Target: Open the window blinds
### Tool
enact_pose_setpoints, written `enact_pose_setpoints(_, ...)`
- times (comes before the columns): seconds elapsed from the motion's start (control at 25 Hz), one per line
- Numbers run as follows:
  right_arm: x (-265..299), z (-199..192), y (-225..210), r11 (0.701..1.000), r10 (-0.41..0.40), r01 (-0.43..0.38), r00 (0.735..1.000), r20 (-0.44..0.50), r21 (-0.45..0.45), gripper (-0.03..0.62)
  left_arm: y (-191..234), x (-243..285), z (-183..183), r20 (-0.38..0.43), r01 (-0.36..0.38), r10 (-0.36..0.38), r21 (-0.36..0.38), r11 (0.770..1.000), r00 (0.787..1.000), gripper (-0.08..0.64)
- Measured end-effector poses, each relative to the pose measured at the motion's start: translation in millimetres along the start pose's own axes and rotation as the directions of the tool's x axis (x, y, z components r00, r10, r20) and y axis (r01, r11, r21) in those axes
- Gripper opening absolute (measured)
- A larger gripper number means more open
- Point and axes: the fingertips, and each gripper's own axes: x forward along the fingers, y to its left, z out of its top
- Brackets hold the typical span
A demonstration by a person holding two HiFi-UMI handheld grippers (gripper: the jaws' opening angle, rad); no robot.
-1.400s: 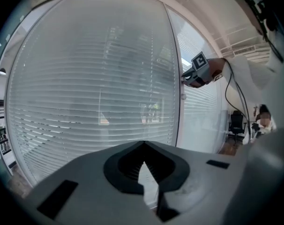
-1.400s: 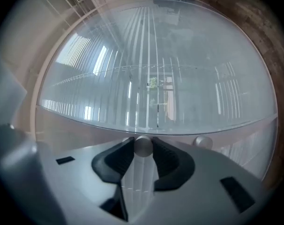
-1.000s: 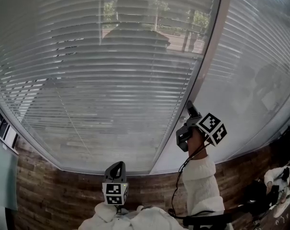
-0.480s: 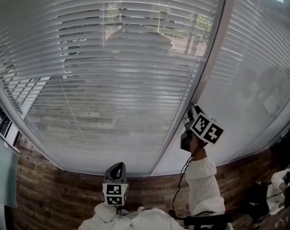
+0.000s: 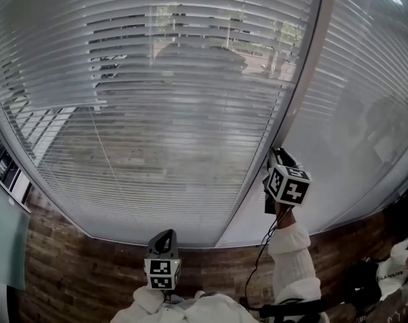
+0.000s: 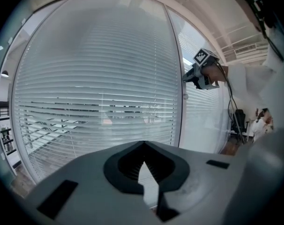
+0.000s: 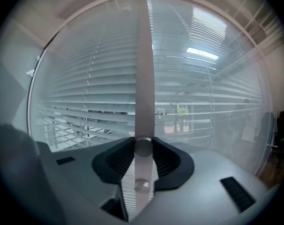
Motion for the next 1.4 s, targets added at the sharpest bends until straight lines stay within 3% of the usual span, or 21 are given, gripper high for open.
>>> enact_pose_setpoints(0.24,0,0,2,0.985,0.007,-0.012,0.999,-0.034,-0.169,0.130,1,-1,-2,-0.005,-0.009,0.009,-0.003,1.000,1.000,0.002)
enact_pose_setpoints(0.4,0,-1,5,0.940,-0.027,0.005,0.998,-0.058,-0.340,0.130,-1,0,-3,-0.002,-0.009,0.009,-0.002,1.000,1.000,0.002)
enact_pose_setpoints(0.6,-2,1,9,0.895,-0.040,0.002,0.996,-0.074,-0.447,0.130,-3,1,-3,-0.005,-0.014,0.014,-0.004,1.000,1.000,0.002)
enact_pose_setpoints(0.76,-2,1,12,0.818,-0.059,0.002,0.995,-0.081,-0.575,0.130,-3,3,-4,-0.006,-0.017,0.017,-0.001,1.000,1.000,0.002)
enact_pose_setpoints(0.92,-2,-1,14,0.773,-0.065,0.000,0.995,-0.079,-0.634,0.130,-3,2,-5,-0.008,-0.024,0.024,0.002,1.000,1.000,0.002)
enact_pose_setpoints(1.12,-1,-3,14,0.654,-0.112,0.034,0.992,-0.053,-0.756,0.130,-6,5,-7,-0.008,-0.023,0.023,0.010,1.000,1.000,0.002)
enact_pose_setpoints(1.28,-1,-5,16,0.603,-0.116,0.034,0.992,-0.045,-0.797,0.130,-7,6,-8,-0.010,-0.022,0.022,0.014,1.000,1.000,0.002)
enact_pose_setpoints(1.4,0,-6,16,0.542,-0.129,0.044,0.991,-0.032,-0.839,0.130,-8,8,-11,-0.009,-0.022,0.022,0.019,1.000,1.000,0.002)
